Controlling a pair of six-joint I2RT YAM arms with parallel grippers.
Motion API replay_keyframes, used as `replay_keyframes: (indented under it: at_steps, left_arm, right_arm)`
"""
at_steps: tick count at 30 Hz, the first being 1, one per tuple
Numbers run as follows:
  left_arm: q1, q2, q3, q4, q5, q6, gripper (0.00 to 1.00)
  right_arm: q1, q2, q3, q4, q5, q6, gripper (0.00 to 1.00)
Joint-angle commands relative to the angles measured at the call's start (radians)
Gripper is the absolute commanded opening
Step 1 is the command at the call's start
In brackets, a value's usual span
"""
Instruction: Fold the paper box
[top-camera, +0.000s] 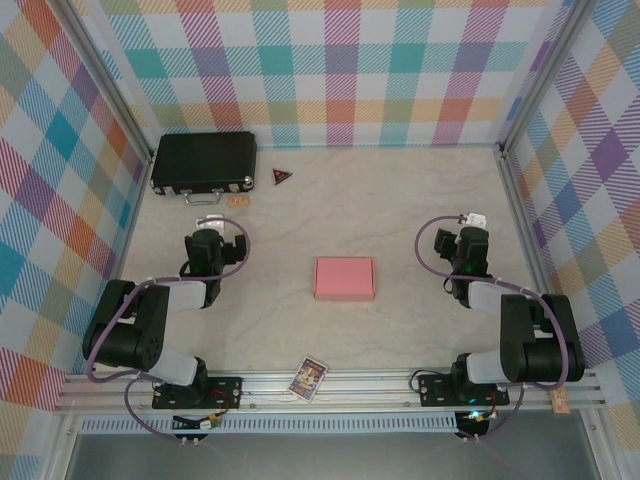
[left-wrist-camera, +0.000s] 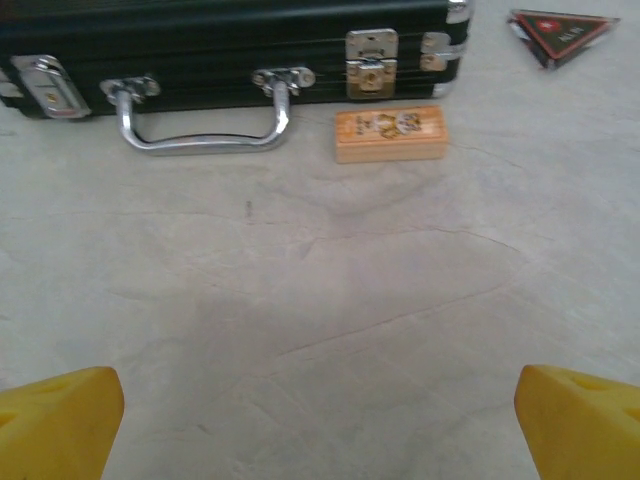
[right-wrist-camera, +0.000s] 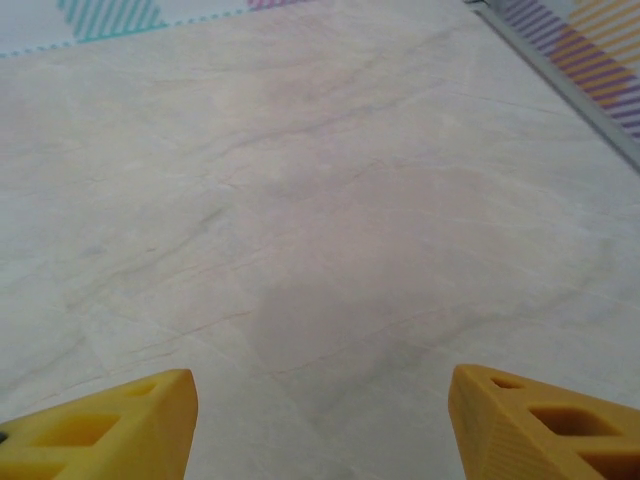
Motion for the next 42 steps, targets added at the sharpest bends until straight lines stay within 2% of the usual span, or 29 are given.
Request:
replay_keyframes:
  at_steps: [1,4,12,16,17,18,19,42]
  left_arm:
    - [0.031,0.021,-0.013,0.130,0.135,-0.033,1.00]
    - [0.047,0.032,-0.024,0.158,0.182,-0.038,1.00]
    - [0.047,0.077,-0.038,0.217,0.207,-0.022,1.00]
    - [0.047,0.092,-0.025,0.206,0.109,-0.061,1.00]
    - [0.048,0.091,-0.024,0.200,0.108,-0.062,1.00]
    - [0.048,0.092,-0.025,0.204,0.108,-0.062,1.00]
    - [0.048,0.090,-0.025,0.201,0.109,-0.062,1.00]
    - [0.048,0.091,-0.023,0.196,0.138,-0.054,1.00]
  right_arm:
    - [-0.007,0.009,-0.001,0.119,-0.118,-0.039,0.68]
    - [-0.007,0.013,-0.019,0.156,-0.148,-0.051,0.69]
    - [-0.011,0.083,-0.077,0.323,-0.196,-0.071,0.69]
    - [-0.010,0.148,-0.042,0.317,-0.184,-0.065,0.71]
    - [-0.009,0.157,-0.023,0.294,-0.180,-0.066,0.73]
    - [-0.007,0.146,-0.019,0.264,-0.180,-0.068,0.83]
    - [-0.007,0.149,-0.021,0.274,-0.180,-0.068,0.99]
    - [-0.006,0.149,-0.020,0.270,-0.180,-0.069,0.99]
